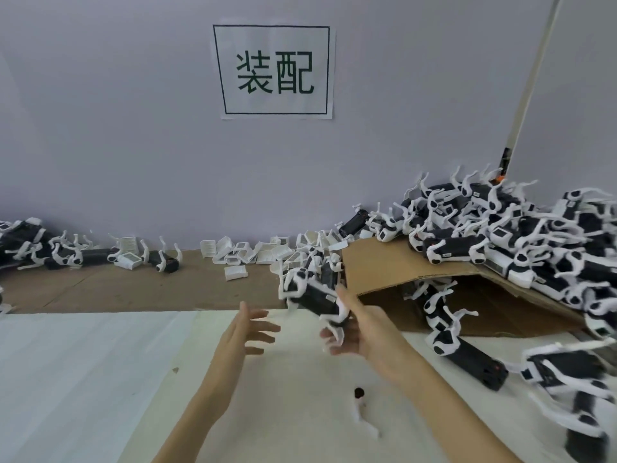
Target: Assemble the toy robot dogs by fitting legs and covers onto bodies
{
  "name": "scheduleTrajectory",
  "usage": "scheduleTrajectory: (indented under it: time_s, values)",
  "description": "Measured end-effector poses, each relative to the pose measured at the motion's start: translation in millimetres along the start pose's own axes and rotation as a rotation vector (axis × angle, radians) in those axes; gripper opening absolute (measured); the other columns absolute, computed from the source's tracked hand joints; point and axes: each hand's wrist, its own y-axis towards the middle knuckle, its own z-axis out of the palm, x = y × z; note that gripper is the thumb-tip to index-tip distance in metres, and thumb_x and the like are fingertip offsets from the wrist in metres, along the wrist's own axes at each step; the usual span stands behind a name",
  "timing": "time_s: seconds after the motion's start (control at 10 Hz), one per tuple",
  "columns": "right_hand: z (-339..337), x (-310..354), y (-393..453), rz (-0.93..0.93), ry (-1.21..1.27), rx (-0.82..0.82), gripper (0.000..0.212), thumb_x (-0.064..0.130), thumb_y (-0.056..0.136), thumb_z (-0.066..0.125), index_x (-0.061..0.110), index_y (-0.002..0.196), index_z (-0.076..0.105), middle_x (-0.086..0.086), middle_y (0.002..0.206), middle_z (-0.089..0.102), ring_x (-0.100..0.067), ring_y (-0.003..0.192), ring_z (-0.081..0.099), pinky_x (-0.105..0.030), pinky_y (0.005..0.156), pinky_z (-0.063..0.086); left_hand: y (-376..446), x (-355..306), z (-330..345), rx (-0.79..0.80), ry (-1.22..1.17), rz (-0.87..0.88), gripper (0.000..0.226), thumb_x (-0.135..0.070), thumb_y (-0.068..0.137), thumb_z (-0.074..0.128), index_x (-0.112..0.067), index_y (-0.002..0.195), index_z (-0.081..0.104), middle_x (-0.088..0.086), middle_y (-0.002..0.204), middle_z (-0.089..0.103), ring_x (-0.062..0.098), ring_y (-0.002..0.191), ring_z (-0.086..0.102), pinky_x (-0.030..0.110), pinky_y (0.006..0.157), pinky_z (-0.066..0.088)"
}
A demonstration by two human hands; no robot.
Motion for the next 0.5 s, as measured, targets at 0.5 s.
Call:
scheduleTrajectory:
  time_s: [0.5]
  values:
    - [-16,-12,-12,0.017,0.581,-0.125,0.044,0.026,0.103,0.056,-0.001,0.137,0.060,-0.012,0.097,0.074,-0.023,0.079,0.070,-0.030,0.065,0.061,6,14,0,-0.051,0.239,0.051,0.043,-0.036,0.112,0.049,-0.013,0.086,0.075,0.003,0.084,0.077,0.015,0.074,0.068,0.036,0.075,0.054]
